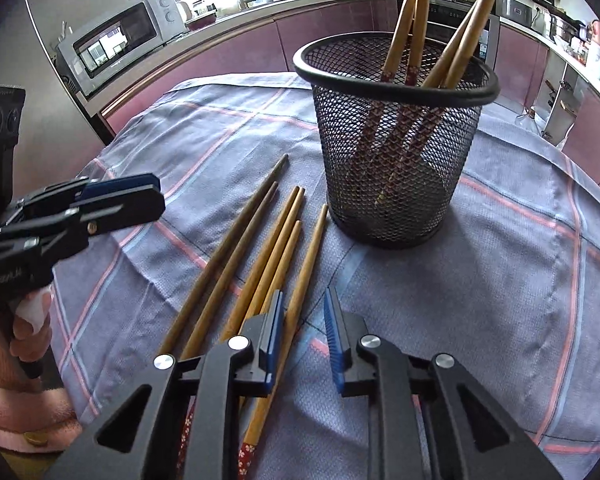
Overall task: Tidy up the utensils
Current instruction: 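Lower the right gripper onto the chopstick pile and grasp one chopstick, then lift the chopstick with the right gripper over the mesh cup and release it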
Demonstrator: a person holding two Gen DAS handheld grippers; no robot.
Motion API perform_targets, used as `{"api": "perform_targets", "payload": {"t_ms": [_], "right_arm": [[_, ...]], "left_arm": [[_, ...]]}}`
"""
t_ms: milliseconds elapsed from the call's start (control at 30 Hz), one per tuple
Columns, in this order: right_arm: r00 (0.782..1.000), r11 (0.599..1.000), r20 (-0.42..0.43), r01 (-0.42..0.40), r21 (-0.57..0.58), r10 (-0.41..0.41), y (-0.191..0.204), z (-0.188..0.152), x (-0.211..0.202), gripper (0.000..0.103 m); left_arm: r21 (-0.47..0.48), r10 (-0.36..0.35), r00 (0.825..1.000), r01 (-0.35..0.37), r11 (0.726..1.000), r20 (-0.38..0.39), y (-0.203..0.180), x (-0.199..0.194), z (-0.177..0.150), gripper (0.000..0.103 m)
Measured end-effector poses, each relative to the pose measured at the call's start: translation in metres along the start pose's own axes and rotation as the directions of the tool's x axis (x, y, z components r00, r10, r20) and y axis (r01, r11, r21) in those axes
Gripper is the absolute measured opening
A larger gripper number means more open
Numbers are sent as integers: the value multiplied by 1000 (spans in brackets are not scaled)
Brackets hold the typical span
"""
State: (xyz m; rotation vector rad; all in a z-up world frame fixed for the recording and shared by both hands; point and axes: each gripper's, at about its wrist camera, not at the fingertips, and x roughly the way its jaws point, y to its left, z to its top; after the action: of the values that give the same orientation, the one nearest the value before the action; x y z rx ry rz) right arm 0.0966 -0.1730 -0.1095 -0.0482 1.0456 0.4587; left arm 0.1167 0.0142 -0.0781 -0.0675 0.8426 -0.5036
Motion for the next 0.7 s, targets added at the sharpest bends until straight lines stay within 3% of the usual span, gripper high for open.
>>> {"api": "perform_targets", "payload": {"t_ms": [133,300,700], "right_arm": [[1000,1000,-3,10,-22,-10,2,2,1,10],[1000,999,-3,5,-36,-5,4,0,1,6],[991,998,116,-61,-21,63,-4,-7,-46,5]], "left_arm": [[1,-4,1000,4,1000,-8,0,0,-2,34],[-1,-7,1000,7,1000,-15,1,1,-5,34],[22,-27,999,28,999,-40,-5,6,-11,34]]}}
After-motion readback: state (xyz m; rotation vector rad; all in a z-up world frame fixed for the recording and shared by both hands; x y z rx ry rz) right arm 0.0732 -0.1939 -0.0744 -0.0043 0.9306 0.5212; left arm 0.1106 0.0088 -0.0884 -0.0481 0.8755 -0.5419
